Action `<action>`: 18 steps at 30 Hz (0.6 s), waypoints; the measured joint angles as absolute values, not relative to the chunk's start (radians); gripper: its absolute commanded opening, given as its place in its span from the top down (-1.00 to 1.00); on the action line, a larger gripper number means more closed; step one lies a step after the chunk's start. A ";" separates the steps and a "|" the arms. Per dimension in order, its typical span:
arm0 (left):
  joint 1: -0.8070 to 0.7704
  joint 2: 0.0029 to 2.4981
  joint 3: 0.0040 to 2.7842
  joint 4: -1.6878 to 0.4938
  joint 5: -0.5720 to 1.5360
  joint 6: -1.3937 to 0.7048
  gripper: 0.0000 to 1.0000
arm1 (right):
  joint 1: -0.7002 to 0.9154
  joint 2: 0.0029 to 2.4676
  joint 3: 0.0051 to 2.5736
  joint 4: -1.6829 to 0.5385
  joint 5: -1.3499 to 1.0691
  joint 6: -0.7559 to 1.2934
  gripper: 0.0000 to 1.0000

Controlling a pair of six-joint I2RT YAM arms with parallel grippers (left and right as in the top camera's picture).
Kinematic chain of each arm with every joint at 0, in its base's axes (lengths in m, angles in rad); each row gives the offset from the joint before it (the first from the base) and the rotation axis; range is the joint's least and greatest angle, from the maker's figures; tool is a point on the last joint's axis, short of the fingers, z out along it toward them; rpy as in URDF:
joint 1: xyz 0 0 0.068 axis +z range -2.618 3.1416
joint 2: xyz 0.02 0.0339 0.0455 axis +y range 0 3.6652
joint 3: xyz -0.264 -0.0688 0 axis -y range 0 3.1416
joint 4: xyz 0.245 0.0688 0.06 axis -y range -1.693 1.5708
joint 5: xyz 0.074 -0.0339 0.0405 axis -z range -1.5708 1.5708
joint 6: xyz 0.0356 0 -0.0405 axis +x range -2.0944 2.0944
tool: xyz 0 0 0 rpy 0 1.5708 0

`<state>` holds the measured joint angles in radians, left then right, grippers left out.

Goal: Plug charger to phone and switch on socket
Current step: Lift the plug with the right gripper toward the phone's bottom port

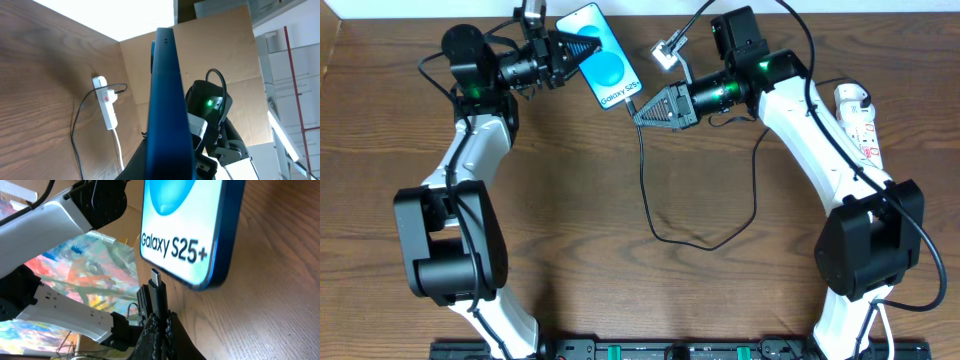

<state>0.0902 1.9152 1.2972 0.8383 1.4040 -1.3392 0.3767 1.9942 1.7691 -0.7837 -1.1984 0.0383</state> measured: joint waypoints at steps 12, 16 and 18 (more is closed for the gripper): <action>0.090 1.915 1.297 0.839 1.423 -1.339 0.86 | 0.379 1.994 1.744 -0.783 -1.190 0.046 0.98; 0.090 1.915 1.297 0.839 1.437 -1.339 0.86 | 0.389 1.994 1.743 -0.781 -1.189 0.046 0.98; 0.090 1.915 1.297 0.839 1.439 -1.339 0.86 | 0.392 1.994 1.743 -0.780 -1.190 0.046 0.98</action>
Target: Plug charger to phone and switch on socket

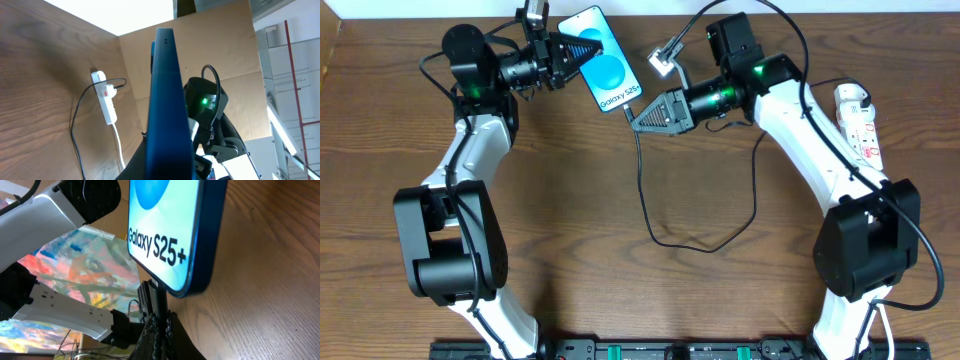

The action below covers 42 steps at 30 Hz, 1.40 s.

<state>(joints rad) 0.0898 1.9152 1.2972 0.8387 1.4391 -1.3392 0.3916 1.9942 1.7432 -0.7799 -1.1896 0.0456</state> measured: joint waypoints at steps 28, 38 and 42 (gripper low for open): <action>0.088 1.915 1.297 0.840 1.438 -1.340 0.86 | 0.389 1.994 1.737 -0.752 -1.200 0.046 0.98; 0.088 1.915 1.297 0.840 1.441 -1.339 0.86 | 0.387 1.994 1.737 -0.747 -1.221 0.045 0.98; 0.088 1.915 1.297 0.840 1.442 -1.340 0.86 | 0.387 1.994 1.737 -0.747 -1.224 0.045 0.98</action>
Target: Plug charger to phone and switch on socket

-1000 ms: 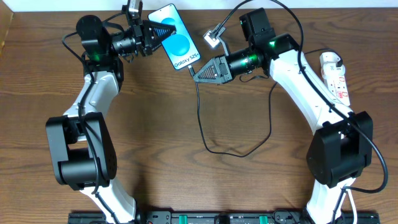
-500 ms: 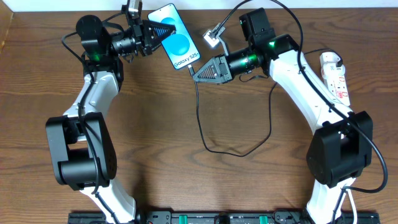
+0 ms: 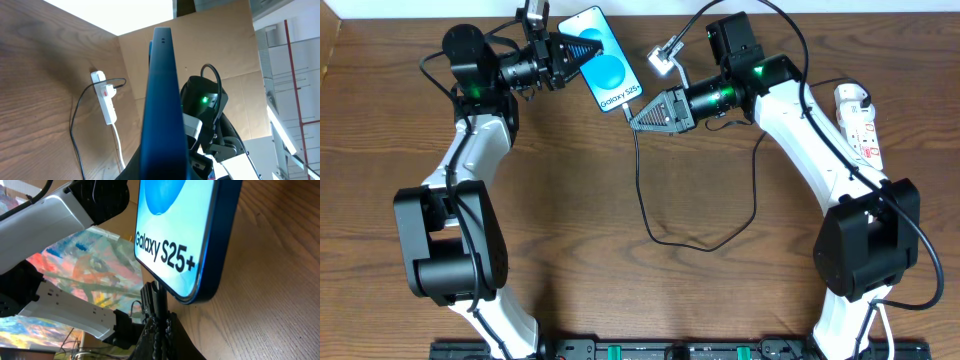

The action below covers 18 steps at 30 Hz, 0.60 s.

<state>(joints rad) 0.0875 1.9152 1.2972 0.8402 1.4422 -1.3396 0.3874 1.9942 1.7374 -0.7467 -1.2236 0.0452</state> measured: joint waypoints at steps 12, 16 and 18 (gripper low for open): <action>0.088 1.915 1.297 0.840 1.442 -1.340 0.86 | 0.387 1.994 1.737 -0.740 -1.224 0.045 0.98; 0.088 1.915 1.297 0.840 1.442 -1.340 0.86 | 0.387 1.994 1.737 -0.736 -1.224 0.045 0.98; 0.088 1.915 1.297 0.840 1.443 -1.340 0.87 | 0.387 1.994 1.737 -0.736 -1.224 0.045 0.98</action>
